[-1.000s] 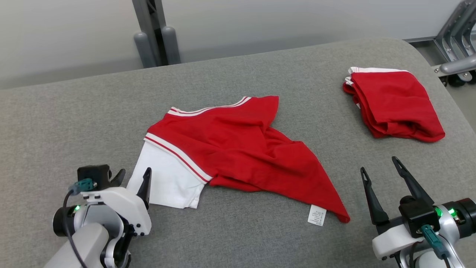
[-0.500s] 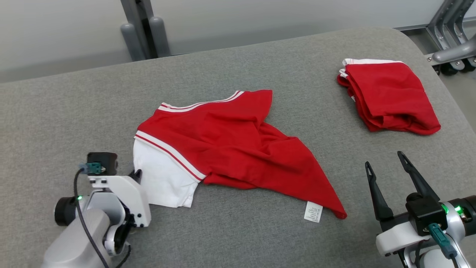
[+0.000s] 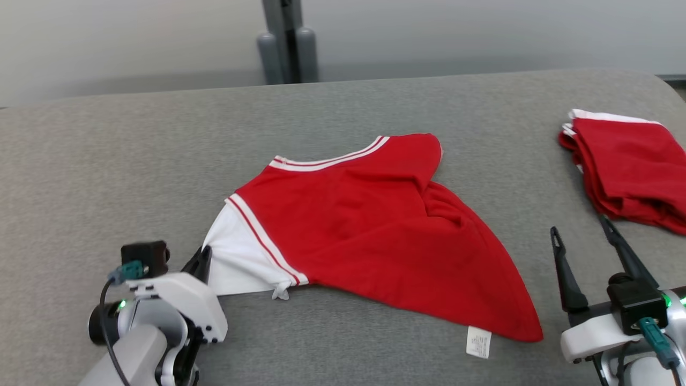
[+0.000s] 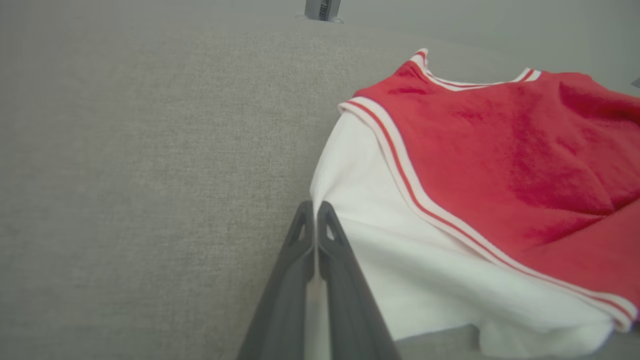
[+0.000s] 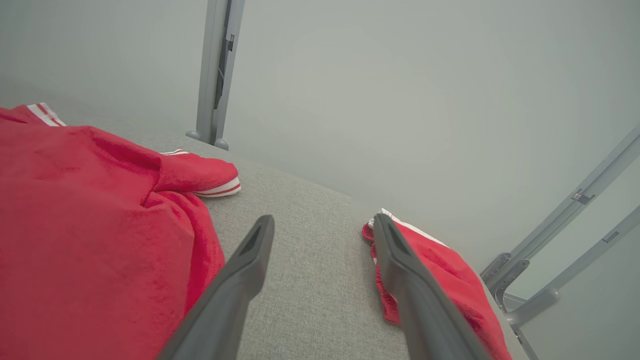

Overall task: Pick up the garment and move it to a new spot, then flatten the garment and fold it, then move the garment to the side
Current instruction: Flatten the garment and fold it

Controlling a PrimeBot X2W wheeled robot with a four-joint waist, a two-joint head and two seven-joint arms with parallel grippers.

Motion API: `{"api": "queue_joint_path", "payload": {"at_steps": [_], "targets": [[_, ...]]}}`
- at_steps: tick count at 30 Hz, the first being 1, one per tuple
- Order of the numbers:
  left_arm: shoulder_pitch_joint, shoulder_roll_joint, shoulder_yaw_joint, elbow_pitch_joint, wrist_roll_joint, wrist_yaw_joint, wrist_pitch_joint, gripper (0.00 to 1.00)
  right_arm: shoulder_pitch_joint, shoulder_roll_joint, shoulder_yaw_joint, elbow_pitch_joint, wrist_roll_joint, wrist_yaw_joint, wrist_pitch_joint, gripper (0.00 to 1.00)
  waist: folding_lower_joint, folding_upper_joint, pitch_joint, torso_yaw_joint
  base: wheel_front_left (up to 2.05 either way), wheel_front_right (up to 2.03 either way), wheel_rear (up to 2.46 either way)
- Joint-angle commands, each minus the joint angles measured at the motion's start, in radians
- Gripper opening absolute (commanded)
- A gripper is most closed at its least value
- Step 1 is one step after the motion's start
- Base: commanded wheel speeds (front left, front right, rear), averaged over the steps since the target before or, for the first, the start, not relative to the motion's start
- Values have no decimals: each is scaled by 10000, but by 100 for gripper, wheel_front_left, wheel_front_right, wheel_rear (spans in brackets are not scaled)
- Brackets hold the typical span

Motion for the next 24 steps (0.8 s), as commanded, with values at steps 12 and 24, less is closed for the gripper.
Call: {"api": "queue_joint_path", "payload": {"at_steps": [12, 24], "targets": [[2483, 476, 671, -1991, -680, 1137, -676, 0, -238, -57, -1286, -425, -81, -2, 122, 100, 0, -1, -317, 1209, 0, 0, 0], [2952, 447, 1444, -3362, 15, 1256, -2044, 100, -119, -55, -1647, -719, 1267, -2, 357, 100, 0, -1, -704, 711, 0, 0, 0]]}}
